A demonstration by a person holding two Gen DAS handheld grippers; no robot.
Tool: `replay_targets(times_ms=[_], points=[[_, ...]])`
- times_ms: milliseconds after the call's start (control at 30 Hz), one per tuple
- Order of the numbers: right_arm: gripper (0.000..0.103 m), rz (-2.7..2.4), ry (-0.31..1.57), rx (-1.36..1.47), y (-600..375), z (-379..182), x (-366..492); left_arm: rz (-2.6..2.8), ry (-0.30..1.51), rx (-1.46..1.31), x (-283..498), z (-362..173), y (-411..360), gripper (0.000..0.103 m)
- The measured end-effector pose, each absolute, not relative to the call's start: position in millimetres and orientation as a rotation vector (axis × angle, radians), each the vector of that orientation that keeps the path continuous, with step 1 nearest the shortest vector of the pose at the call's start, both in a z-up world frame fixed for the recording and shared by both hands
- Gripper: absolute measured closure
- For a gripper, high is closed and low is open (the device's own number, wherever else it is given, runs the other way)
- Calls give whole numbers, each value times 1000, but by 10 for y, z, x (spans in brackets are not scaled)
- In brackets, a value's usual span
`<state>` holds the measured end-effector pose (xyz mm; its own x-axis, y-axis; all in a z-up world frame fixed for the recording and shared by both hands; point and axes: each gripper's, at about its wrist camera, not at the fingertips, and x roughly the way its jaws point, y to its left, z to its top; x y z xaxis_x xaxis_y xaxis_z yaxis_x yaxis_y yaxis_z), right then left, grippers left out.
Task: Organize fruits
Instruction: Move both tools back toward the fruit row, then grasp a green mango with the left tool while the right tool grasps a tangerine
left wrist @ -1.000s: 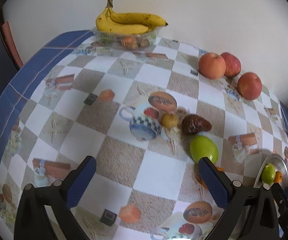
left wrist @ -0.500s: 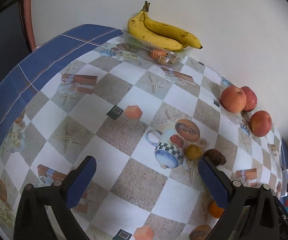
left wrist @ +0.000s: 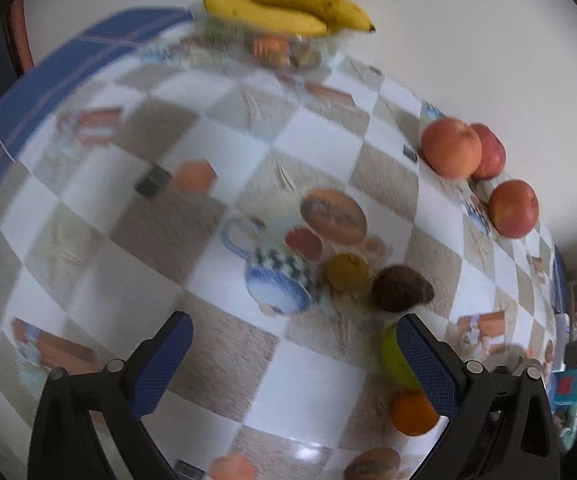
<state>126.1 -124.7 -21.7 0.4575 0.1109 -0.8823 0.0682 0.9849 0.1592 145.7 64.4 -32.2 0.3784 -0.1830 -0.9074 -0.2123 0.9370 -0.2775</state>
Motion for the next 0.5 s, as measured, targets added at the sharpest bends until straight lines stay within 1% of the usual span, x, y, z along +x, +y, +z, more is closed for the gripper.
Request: replay_targets(times_ms=[333,400,433,467,500], points=[[12,90,1185,132,-1037,-455,1168,23,1218,-372,1385,-341,598,1],[17,100,1191,118,-994,-468,1146,18,1222,-377,1381,-343,597,1],[23,103,1192,114,-981,-472,1146,14,1225,-383,1394,-350,601,1],[26,105,1194,107,-969,-479,1137,13,1225,-389,1393,-350,603,1],[26,102,1197,103,-965,-488,1131,13,1223,-390,1392,-347,601,1]])
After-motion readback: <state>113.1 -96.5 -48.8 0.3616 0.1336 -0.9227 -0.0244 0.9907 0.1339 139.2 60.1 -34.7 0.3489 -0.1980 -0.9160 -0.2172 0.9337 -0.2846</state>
